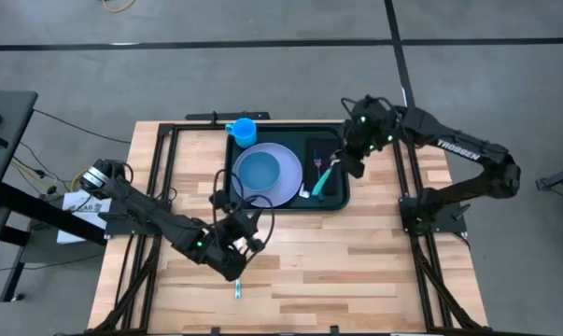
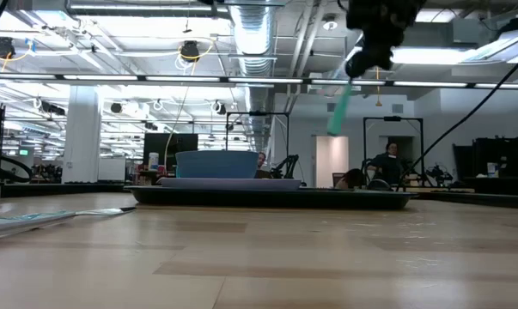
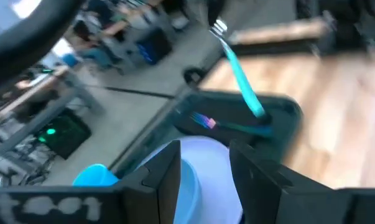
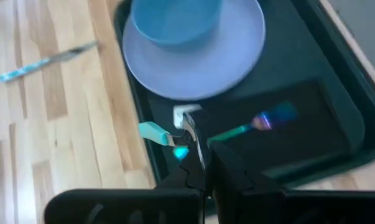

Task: Set up tray
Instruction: Put the blue spoon on top of the black napkin to the left of the blue fork

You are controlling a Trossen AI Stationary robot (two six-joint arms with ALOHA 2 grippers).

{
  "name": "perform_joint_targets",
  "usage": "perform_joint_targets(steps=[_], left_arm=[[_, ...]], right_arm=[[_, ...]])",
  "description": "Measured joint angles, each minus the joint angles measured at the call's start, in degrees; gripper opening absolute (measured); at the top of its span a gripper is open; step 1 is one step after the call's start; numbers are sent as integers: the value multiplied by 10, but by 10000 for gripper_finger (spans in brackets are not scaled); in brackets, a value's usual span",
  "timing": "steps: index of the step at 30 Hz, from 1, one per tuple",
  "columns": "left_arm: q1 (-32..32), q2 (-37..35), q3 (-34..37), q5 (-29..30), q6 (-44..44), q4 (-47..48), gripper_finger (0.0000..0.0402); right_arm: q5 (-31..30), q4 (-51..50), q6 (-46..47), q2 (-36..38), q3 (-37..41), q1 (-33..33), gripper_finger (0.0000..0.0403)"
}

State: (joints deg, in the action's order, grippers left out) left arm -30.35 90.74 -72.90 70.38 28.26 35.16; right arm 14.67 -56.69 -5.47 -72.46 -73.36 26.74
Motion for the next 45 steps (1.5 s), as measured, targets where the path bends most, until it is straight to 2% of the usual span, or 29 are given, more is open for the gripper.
perform_joint_targets(steps=[3,6,9,12,14,17,23,29,35,45], left_arm=[[1,4,0,-58,-53,-1,128],[1,13,7,-126,-128,-49,128],[5,12,42,-210,-240,-195,128],[11,3,79,-327,-357,-317,128],[22,-1,93,-400,-401,-379,128],[43,-14,109,-445,-409,-403,128],[96,-63,194,-444,-381,-517,128],[144,-133,294,-448,-334,-631,128],[156,-193,345,-455,-322,-628,128],[157,-194,348,-440,-326,-628,128]], right_arm=[[29,-9,-19,-18,-1,33,0],[30,-18,-31,-53,0,43,0],[11,-18,-73,-99,-5,32,0],[-6,-23,-110,-145,-41,30,0],[-6,-48,-135,-176,-75,40,0],[2,-95,-170,-227,-139,56,0],[54,-199,-226,-334,-260,91,0],[106,-219,-286,-417,-331,125,0],[141,-225,-320,-481,-363,156,0],[193,-228,-349,-554,-372,183,0]])
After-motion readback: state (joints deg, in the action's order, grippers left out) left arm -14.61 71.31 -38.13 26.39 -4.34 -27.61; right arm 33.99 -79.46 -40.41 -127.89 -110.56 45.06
